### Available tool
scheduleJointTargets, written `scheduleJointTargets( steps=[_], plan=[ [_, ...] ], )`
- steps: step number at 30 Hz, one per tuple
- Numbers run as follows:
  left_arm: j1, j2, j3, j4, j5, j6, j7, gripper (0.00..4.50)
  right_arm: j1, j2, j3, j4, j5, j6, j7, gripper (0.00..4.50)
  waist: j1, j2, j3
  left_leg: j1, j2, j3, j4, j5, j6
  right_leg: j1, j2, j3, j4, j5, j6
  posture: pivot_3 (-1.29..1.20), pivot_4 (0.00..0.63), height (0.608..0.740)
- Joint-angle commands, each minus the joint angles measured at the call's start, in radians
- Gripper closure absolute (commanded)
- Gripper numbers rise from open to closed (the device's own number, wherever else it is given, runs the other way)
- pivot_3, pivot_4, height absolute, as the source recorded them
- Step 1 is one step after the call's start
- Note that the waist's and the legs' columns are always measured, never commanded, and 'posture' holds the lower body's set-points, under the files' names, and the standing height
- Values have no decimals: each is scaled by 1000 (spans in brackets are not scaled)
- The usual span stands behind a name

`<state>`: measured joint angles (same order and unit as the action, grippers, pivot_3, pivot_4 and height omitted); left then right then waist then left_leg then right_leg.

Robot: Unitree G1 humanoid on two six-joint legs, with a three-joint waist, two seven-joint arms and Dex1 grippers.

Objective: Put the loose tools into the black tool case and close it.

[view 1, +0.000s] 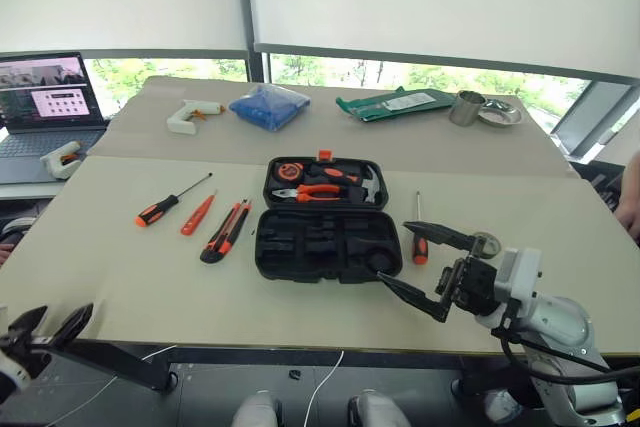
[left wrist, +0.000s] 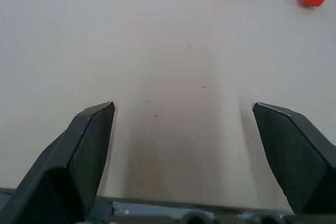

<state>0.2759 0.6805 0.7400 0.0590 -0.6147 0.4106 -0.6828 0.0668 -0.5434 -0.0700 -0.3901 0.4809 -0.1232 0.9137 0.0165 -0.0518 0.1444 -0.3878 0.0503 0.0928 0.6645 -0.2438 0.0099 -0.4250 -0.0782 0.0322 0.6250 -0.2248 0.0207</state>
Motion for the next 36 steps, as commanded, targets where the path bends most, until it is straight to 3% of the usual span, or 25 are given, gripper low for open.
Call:
scheduleJointTargets(
  steps=[1,5,8,13,21,28,32,36],
  plan=[
    [-157,90,-41,-28,-6,112,82,0,4,1,-34,17,-18,-63,8,40,1,-2,0,0,1,0,0,-1,-3,0,0,-1,0,0,-1,0,150,740],
    [-322,197,-168,38,67,188,92,0,3,6,-32,42,-33,-90,6,40,-9,-4,-2,0,0,0,0,2,-1,2,2,-1,2,2,-3,0,150,740],
    [-530,219,-335,220,194,154,106,0,-7,20,-14,65,-51,-111,5,40,-16,1,0,1,-1,1,0,3,0,3,2,0,3,3,-2,0,150,740],
    [-843,180,-519,575,353,52,85,0,-23,29,-20,74,-74,-126,-15,40,-21,2,2,-2,-1,0,0,3,0,1,7,0,3,5,2,0,150,740],
    [-1061,119,-630,953,484,-98,24,0,4,17,-58,23,-86,-102,-74,40,-27,1,2,-5,-1,0,0,1,0,0,7,-1,2,4,4,0,150,740],
    [-1084,129,-631,1051,520,-164,-4,2015,36,-2,-75,-27,-84,-76,-114,0,-34,1,2,-2,-2,0,0,1,-1,2,6,0,4,4,4,0,150,740],
    [-1045,147,-536,1032,453,-296,-6,3604,44,-14,-89,-31,-78,-71,-121,0,-37,1,2,-1,-1,0,0,1,-1,1,7,0,5,4,4,0,150,740],
    [-1018,131,-393,902,309,-506,-161,3607,38,-19,-90,-45,-60,-52,-121,0,-30,-2,4,-3,-1,-1,0,2,-2,0,7,0,5,4,3,0,150,740]
  ],
)
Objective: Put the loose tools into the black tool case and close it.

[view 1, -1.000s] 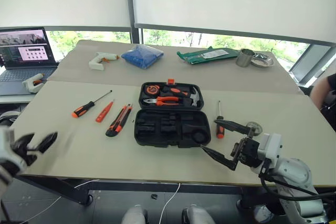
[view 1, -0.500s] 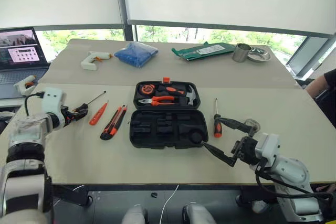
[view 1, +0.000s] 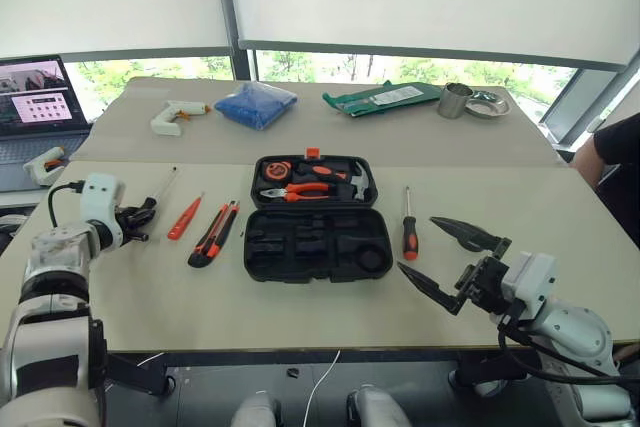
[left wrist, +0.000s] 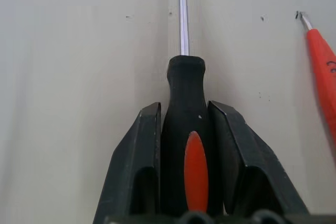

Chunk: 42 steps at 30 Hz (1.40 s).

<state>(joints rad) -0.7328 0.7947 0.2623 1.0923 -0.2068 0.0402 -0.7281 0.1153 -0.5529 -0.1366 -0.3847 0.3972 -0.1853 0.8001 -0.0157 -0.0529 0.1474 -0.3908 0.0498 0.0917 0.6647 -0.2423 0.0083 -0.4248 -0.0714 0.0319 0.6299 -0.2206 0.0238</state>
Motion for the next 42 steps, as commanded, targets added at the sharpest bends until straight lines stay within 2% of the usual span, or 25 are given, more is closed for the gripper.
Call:
scheduleJointTargets(
  steps=[1,3,5,6,8,10,13,16,19,27,36,38,42],
  plan=[
    [-1,14,85,-158,-109,-142,-152,3607,-12,-11,-24,-53,27,14,-8,0,6,-2,1,-1,0,0,0,0,0,0,0,0,0,0,0,0,150,740],
    [54,2,18,-353,-131,-130,-305,3607,-6,-45,-38,-57,56,36,29,0,16,-1,1,-3,-1,-1,3,0,0,0,-2,-3,0,0,0,0,150,740],
    [108,-6,-84,-601,-174,-31,-453,3607,26,-165,-51,-50,83,94,153,0,21,-1,1,-4,-2,0,4,-1,1,0,-4,-3,-1,0,1,0,150,740],
    [129,-4,-137,-695,-180,-3,-507,3607,18,-192,-69,-39,106,122,170,0,29,3,2,-5,-2,0,5,-1,2,0,-5,-3,-1,0,2,0,150,740],
    [145,-6,-225,-836,-168,74,-547,3607,-20,-238,-87,-11,137,144,192,0,32,2,2,-9,-2,-1,13,-5,7,2,-6,-3,-2,1,6,0,150,740],
    [115,-27,-337,-889,-53,77,-533,3607,-63,-259,-95,37,149,150,226,0,28,2,2,-10,-3,-1,17,-5,8,2,-5,-2,-4,2,8,0,150,740],
    [41,-57,-490,-905,159,82,-442,3607,-108,-260,-104,82,158,166,237,0,26,2,2,-9,-3,-2,17,-4,8,3,-2,0,-4,3,7,0,150,740],
    [-14,-125,-554,-909,201,141,-417,3607,-145,-255,-112,96,171,193,226,0,24,3,3,-9,-2,-4,17,-3,8,2,2,3,-3,4,6,0,150,740],
    [-56,-160,-601,-824,279,84,-391,3607,-176,-255,-123,102,178,217,218,0,22,3,3,-9,-2,-4,18,-3,8,1,3,3,-2,4,6,0,150,740],
    [-111,-181,-616,-691,325,51,-389,3607,-185,-245,-146,59,187,263,189,0,19,3,3,-11,-2,-5,17,-3,8,0,3,4,-3,4,6,0,150,740],
    [-160,-246,-634,-590,365,-24,-370,3607,-152,-207,-138,-11,195,310,142,0,27,3,3,-12,-2,-5,18,-3,8,0,3,4,-3,4,7,0,150,740],
    [-158,-270,-609,-586,342,-37,-356,2605,-149,-204,-136,-20,195,318,139,0,27,3,3,-12,-2,-5,18,-3,8,0,3,4,-3,4,7,0,150,740],
    [-128,-325,-508,-629,215,-100,-350,1327,-132,-198,-140,-43,204,342,132,0,27,3,3,-12,-2,-5,18,-3,8,-1,3,4,-3,4,7,0,150,740]
  ],
)
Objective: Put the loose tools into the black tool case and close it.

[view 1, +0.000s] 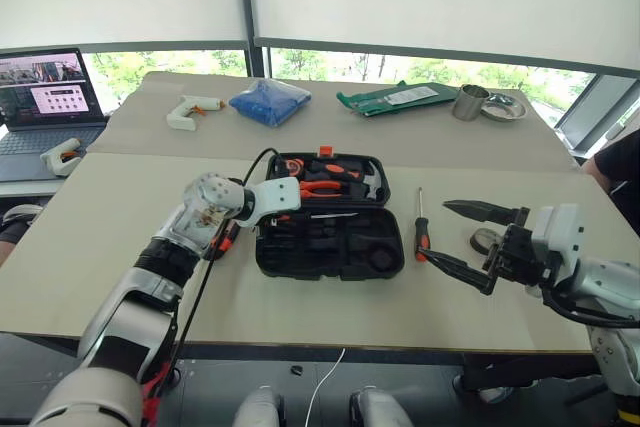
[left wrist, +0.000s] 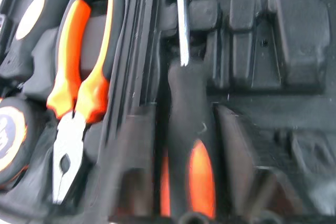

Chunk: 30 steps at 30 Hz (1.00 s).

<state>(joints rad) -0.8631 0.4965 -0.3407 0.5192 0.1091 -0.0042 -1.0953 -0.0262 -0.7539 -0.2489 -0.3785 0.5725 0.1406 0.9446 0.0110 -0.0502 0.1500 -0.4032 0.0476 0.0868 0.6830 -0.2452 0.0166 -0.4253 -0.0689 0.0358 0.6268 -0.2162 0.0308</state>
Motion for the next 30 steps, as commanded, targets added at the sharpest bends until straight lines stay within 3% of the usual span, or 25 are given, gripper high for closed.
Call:
scheduleJointTargets(
  steps=[1,4,7,9,14,25,30],
  plan=[
    [13,-40,124,-65,-128,-65,36,1327,18,6,-31,-57,35,24,-17,0,0,0,0,0,0,0,0,0,0,0,0,0,0,0,0,0,150,740],
    [46,-72,183,-80,-193,-27,56,1327,45,22,-37,-84,56,46,-32,0,-1,0,0,-1,0,-1,0,0,0,0,0,0,0,0,0,0,150,740],
    [82,-90,200,-69,-203,30,89,2100,60,36,-24,-99,52,49,-44,0,-4,1,0,0,0,-1,0,0,0,0,0,0,1,0,0,0,150,740],
    [97,-104,196,-54,-198,63,111,2929,53,46,-14,-101,52,53,-55,0,-4,1,0,2,0,-1,0,0,0,1,0,0,1,0,0,0,150,740],
    [106,-122,161,-14,-158,113,136,4439,46,51,-8,-103,55,61,-53,0,-2,0,0,1,0,-1,2,0,0,1,0,0,1,1,1,0,150,740],
    [111,-186,64,78,-61,259,190,4439,26,64,8,-105,30,56,-64,0,2,3,-2,4,-1,-1,2,0,0,4,0,0,1,1,1,0,150,740],
    [146,-211,121,29,-128,220,173,4439,31,88,-1,-117,16,86,-142,0,4,8,-6,5,-2,-1,2,0,0,6,-1,1,1,1,1,0,150,740]
  ],
)
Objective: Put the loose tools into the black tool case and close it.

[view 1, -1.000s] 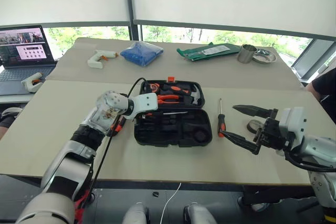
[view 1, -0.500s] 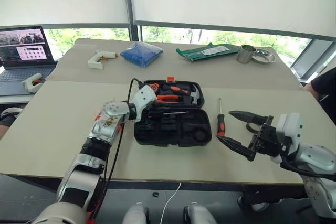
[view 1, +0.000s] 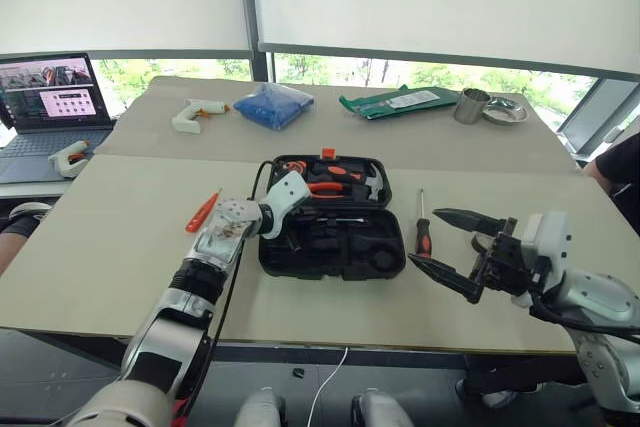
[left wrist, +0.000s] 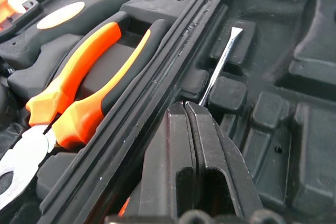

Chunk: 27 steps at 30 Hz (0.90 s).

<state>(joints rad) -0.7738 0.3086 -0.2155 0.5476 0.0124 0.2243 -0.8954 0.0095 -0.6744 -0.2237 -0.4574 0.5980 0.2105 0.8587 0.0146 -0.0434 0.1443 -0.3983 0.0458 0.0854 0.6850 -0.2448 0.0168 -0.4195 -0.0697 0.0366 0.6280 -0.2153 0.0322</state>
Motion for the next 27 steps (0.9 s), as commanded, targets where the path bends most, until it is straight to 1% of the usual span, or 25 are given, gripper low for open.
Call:
scheduleJointTargets(
  steps=[1,2,3,5,8,9,10,13,15,17,19,20,21,23,24,27],
  plan=[
    [66,-24,38,-24,-73,-36,-32,4439,4,12,-38,-41,-15,40,-96,0,-1,1,-1,0,0,0,0,0,0,0,0,0,0,0,0,0,150,740],
    [73,-22,75,-46,-106,-65,-38,4439,13,16,-50,-42,-20,64,-133,0,-1,1,-1,0,0,0,0,0,0,0,0,0,0,0,0,0,150,740],
    [82,-14,103,-63,-129,-97,-45,4198,27,17,-63,-44,-29,90,-172,0,-1,1,-1,-1,0,0,0,0,0,-1,0,0,0,0,0,0,150,740],
    [108,20,146,-119,-195,-141,-123,3682,63,26,-98,-48,-33,140,-241,0,-2,1,0,-3,0,0,0,0,0,-3,-1,0,0,0,0,0,150,740],
    [156,73,229,-213,-307,-212,-221,2531,150,52,-159,-57,-23,159,-285,0,-5,1,0,-7,1,-1,0,0,0,-7,0,0,-1,0,0,0,150,740],
    [171,99,244,-239,-329,-223,-253,2280,184,59,-176,-57,-30,151,-285,0,-5,1,0,-7,1,0,0,0,1,-7,0,0,-1,0,-1,0,150,740],
    [190,134,251,-264,-340,-225,-285,1819,222,70,-195,-59,-33,147,-289,0,-5,1,0,-7,1,0,-1,-1,1,-7,0,0,-1,0,0,0,150,740],
    [248,228,316,-339,-433,-217,-390,883,341,114,-250,-60,-38,141,-306,0,-6,2,-1,-5,1,0,-2,-1,1,-5,0,0,-1,0,0,0,150,740],
    [297,298,366,-382,-492,-198,-453,55,399,130,-267,-65,-45,156,-320,0,-8,3,-1,-4,1,0,-2,-1,1,-5,0,0,-2,0,0,0,150,740],
    [335,348,397,-408,-536,-187,-505,55,418,134,-277,-72,-39,185,-344,0,-14,3,0,-4,2,0,-2,-1,1,-5,0,0,-2,0,0,0,150,740],
    [352,384,425,-421,-561,-176,-515,55,366,135,-290,-108,49,295,-429,0,-19,3,0,-2,3,0,-1,0,0,-4,-1,1,-1,0,-2,0,150,740],
    [356,400,441,-429,-583,-152,-519,55,331,118,-284,-133,86,355,-460,0,-21,3,0,-1,4,0,-1,1,1,-4,-2,1,-1,-3,-5,0,150,740],
    [359,413,451,-435,-597,-134,-519,55,297,93,-274,-156,112,411,-481,0,-25,3,0,-1,4,-1,-1,2,2,-4,-2,2,-1,-2,-4,0,150,740],
    [384,439,460,-450,-613,-103,-529,55,179,31,-236,-192,170,587,-567,0,-33,4,1,0,3,0,-1,4,3,-4,-4,3,-1,0,0,0,150,740],
    [401,445,457,-460,-612,-98,-534,55,89,13,-216,-188,214,699,-635,0,-36,4,1,1,3,0,-1,5,3,-4,-4,4,-1,1,0,0,150,740],
    [436,442,429,-494,-601,-105,-542,55,-139,6,-166,-133,304,958,-773,0,-37,2,2,3,4,0,-2,6,2,-4,-4,4,-1,4,-1,0,150,740]
  ],
)
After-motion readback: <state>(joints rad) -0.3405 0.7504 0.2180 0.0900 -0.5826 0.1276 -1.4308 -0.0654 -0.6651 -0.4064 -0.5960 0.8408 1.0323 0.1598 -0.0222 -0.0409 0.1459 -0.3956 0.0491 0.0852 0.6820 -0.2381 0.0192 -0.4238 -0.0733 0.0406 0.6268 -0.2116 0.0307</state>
